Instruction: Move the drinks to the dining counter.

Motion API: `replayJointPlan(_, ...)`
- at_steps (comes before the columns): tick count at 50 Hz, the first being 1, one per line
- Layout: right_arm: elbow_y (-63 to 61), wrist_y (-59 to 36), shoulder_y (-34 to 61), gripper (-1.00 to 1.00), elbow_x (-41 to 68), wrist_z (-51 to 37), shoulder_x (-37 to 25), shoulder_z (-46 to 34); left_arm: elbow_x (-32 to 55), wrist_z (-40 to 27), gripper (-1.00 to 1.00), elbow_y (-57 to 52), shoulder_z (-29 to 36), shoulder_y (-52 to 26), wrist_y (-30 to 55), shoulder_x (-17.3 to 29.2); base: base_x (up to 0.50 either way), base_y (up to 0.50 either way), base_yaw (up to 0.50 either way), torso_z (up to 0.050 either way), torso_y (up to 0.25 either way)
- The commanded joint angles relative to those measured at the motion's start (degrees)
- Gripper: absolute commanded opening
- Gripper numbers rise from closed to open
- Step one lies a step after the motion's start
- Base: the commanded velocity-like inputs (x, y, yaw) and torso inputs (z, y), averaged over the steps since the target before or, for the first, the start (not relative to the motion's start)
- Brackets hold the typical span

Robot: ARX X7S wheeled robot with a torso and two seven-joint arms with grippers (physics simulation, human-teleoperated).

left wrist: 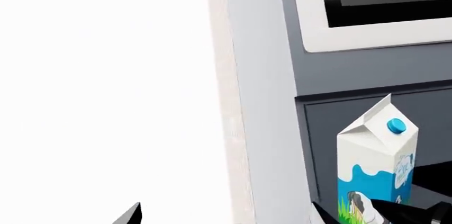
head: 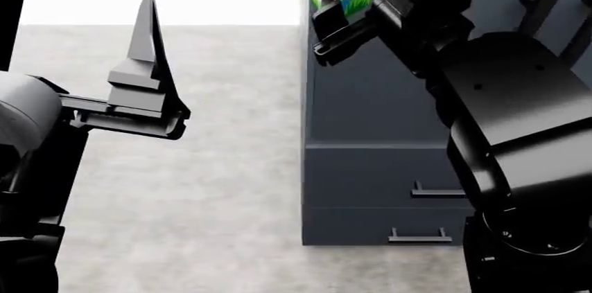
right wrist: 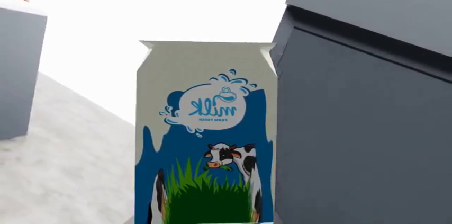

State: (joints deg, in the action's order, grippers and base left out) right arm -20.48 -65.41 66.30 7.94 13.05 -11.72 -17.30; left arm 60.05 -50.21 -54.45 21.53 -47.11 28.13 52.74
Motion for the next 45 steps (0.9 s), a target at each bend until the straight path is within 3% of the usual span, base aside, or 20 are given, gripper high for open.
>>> replayJointPlan(1,-0.42,0.2,0.37,-1.0,-0.65,0.06,-0.16,0.01,-0.06,-0.05,1.0,-0.06,0.15,-0.15,-0.09,0.19,0.0,0.5,0.0,0.0,0.0)
replayJointPlan(45,-0.48,-0.41,1.49,-1.0,0.53,-0.59,-0.39,-0.86,0.28,-0.32,1.0,-0.68,0.35,-0.31,-1.06,1.17,0.0,0.5,0.0,0.0,0.0)
